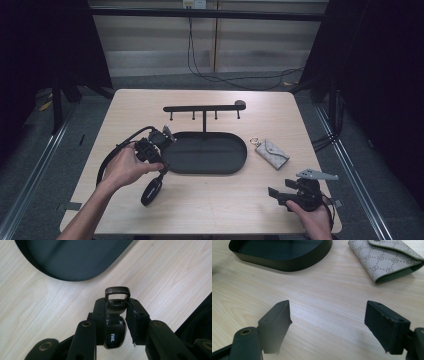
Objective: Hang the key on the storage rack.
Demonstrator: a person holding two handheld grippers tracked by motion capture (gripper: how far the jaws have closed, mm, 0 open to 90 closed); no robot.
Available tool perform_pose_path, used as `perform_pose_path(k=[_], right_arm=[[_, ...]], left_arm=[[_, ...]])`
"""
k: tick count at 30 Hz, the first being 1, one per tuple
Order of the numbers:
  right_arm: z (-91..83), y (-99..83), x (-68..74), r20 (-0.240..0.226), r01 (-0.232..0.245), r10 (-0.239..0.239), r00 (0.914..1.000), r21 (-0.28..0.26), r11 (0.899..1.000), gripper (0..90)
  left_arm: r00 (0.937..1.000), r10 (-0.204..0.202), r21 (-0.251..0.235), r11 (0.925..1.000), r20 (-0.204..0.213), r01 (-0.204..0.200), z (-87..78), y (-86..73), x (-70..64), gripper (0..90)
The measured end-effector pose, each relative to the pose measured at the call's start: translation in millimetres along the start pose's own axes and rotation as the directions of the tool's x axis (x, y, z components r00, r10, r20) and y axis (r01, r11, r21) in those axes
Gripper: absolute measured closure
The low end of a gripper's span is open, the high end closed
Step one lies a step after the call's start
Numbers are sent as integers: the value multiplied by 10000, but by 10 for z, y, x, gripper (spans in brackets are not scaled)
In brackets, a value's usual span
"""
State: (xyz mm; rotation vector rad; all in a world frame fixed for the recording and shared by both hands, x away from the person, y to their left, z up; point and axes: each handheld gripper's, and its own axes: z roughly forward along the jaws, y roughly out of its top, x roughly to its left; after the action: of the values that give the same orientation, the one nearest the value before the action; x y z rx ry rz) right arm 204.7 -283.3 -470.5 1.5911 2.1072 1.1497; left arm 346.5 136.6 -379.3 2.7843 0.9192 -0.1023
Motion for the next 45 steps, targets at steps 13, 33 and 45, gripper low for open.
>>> perform_pose_path(k=[13,33,45], right_arm=[[-4,1,-6,21,-46,46,10000,-77,10000,216],[1,2,-11,-9,-82,82,10000,-46,10000,215],[0,2,-11,-7,-78,78,10000,-42,10000,215]], left_arm=[[9999,68,-146,9999,-110,-70,-208,-29,6,706],[9995,-12,-392,9992,-313,0,-431,-27,14,707],[9988,-203,-402,9990,-451,185,-529,-13,42,709]])
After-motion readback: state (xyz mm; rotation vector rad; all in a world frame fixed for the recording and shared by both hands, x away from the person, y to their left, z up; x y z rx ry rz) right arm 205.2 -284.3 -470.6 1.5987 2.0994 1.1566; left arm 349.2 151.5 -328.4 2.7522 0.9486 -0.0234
